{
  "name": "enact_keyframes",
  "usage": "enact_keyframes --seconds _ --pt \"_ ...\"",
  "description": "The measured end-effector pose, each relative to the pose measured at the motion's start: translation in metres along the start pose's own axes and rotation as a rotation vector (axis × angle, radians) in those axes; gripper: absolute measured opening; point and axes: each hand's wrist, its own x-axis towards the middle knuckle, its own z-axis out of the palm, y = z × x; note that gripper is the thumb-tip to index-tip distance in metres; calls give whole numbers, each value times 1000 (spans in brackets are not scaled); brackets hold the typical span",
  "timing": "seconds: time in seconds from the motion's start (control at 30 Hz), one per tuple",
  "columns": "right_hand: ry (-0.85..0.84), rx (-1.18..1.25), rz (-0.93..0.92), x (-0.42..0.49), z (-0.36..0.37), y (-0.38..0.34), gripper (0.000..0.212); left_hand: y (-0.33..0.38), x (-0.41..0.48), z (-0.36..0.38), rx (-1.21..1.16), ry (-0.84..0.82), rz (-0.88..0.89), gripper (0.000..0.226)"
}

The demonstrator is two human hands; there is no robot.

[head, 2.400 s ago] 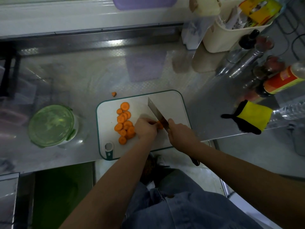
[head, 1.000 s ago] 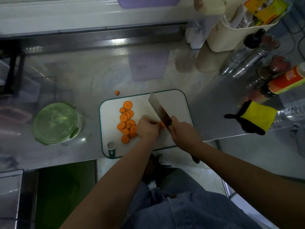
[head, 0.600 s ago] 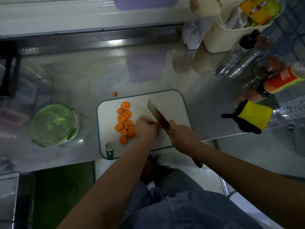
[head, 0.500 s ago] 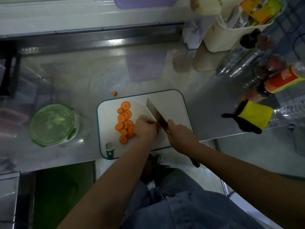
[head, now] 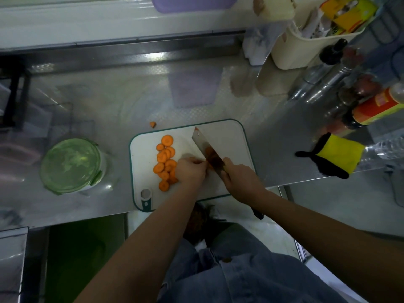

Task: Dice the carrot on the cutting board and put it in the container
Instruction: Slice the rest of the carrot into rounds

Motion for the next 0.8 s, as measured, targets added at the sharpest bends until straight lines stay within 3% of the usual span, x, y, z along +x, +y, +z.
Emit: enact_keyframes --seconds 0.13,0.8 --pt "8 0 7 -3 -4 3 26 3 -6 4 -3 -7 -18 25" --pt "-68 -105 34 -7 -6 0 31 -1 -8 11 35 -13 15 20"
